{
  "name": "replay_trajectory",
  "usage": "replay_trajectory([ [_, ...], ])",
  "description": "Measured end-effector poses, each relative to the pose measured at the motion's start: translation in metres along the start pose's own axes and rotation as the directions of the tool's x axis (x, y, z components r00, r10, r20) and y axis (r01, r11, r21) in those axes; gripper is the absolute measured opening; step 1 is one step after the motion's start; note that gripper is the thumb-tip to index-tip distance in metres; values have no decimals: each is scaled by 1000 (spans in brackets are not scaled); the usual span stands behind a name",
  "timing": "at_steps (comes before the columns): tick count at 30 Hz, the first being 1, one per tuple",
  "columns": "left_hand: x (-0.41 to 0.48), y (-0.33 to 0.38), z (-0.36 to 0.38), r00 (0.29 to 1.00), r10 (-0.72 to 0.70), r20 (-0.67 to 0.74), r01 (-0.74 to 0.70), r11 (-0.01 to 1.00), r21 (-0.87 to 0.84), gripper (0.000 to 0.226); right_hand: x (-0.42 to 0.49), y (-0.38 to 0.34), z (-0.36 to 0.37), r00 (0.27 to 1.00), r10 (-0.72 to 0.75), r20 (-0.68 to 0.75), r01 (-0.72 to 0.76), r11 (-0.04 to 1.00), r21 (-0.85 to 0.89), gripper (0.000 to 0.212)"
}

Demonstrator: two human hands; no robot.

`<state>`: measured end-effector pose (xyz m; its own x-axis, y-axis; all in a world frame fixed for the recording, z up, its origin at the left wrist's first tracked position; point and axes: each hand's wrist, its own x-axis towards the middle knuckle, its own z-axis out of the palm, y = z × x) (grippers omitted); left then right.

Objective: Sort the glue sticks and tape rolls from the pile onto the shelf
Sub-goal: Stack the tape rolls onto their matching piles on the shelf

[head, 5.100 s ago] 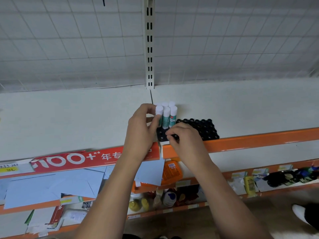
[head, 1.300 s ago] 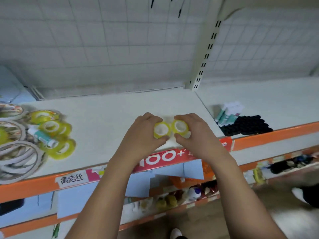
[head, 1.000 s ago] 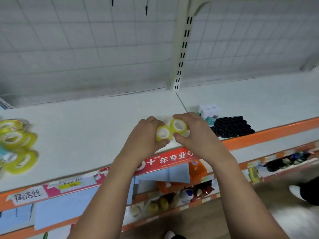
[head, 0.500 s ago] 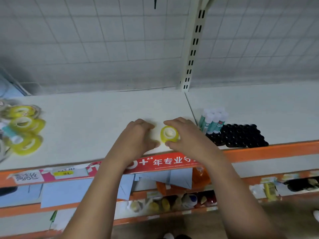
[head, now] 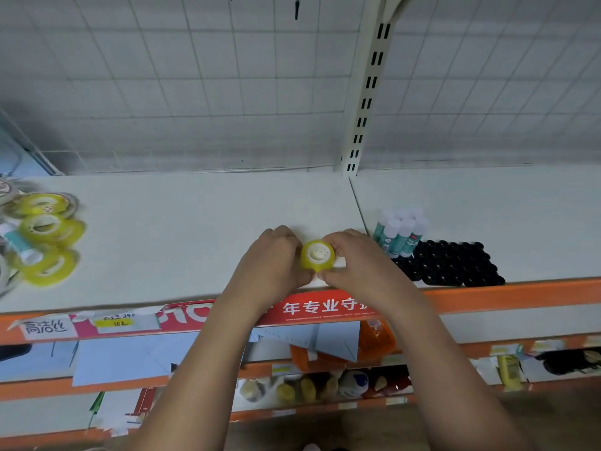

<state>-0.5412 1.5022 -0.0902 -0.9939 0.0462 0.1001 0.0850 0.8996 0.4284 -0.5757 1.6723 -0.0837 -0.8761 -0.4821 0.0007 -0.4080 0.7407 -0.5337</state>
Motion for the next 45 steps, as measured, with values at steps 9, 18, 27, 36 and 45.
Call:
replay_trajectory([
  [9,3,-5,-3,997,-26,67,27,1000,-4,38,-1,-1,-3,998,53,32,-54,998,33,69],
  [18,-43,-53,-54,971,-177,-161,186,981,46,35,20,-72,9,977,-201,-73,199,980,-33,54],
  [27,-131,-151,-127,886,-350,-303,401,908,123,31,57,-197,96,914,-404,20,403,914,52,41],
  [36,-160,-237,-182,885,-284,-369,352,927,132,23,86,-284,151,921,-391,-1,388,915,111,28],
  [45,-165,-288,-204,917,-130,-377,210,961,180,17,98,-329,184,955,-286,-76,293,949,114,24],
])
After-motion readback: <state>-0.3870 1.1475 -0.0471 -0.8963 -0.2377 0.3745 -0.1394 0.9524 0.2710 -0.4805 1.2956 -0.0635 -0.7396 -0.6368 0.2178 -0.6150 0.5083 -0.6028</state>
